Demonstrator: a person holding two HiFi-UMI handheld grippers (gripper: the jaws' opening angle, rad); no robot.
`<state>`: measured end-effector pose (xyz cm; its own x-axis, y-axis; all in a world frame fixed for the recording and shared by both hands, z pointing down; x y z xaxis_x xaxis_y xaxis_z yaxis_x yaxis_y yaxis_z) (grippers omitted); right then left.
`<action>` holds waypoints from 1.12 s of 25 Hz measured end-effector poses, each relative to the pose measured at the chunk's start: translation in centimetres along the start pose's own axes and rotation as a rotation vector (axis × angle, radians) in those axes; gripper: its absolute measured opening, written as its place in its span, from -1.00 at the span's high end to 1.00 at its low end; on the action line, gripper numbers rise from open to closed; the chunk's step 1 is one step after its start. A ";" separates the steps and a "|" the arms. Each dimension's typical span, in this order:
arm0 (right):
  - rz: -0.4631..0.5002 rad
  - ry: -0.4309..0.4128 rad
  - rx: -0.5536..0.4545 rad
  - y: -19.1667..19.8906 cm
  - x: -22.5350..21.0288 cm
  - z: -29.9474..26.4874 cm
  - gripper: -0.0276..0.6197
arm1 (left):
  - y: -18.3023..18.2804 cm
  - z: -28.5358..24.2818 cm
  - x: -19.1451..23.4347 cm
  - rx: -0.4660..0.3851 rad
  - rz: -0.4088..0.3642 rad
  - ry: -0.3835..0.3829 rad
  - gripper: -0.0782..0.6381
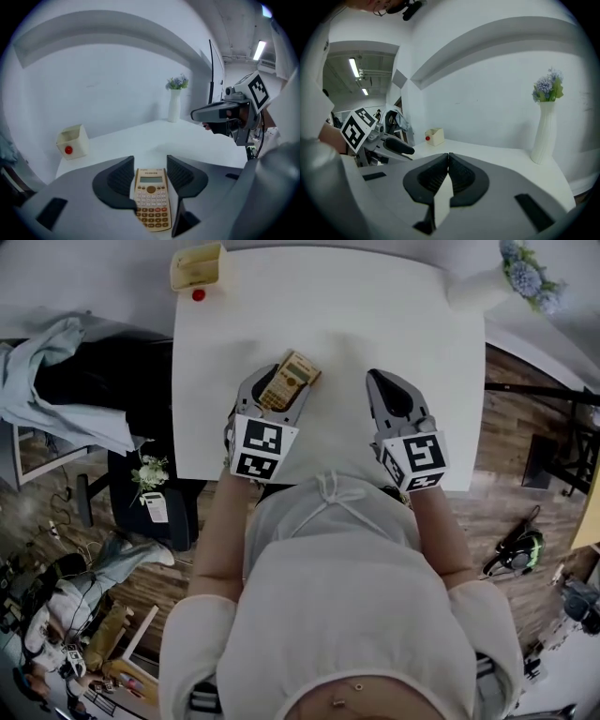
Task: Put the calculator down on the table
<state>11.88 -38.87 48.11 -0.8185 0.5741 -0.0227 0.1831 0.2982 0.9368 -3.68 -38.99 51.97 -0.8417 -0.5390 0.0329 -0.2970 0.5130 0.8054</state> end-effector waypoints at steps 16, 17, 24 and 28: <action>0.158 0.053 -0.280 -9.5 0.5 5.6 0.90 | -9.4 12.7 0.1 -0.486 0.012 -0.031 0.73; 0.162 0.057 -0.285 -9.7 0.5 6.0 0.90 | -9.8 13.4 -0.1 -0.500 0.019 -0.022 0.73; 0.160 0.063 -0.300 -10.1 0.8 7.7 0.91 | -11.6 16.1 -0.8 -0.569 0.046 -0.017 0.73; 0.156 0.051 -0.314 -10.2 1.2 8.1 0.91 | -11.9 16.5 -1.2 -0.582 0.037 -0.020 0.73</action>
<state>13.44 -35.06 35.71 -0.8213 0.5532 0.1395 0.1382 -0.0442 0.9894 -6.55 -33.39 32.59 -0.8570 -0.5117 0.0607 0.0248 0.0767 0.9967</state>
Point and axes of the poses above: the fingertips, and each gripper's own axes: z backward along the fingers, x to its left, y out of its underside, the point moved 2 cm from there along z, backward along the fingers, and after that the axes turned 5 degrees about z, right-handed, at the moved point
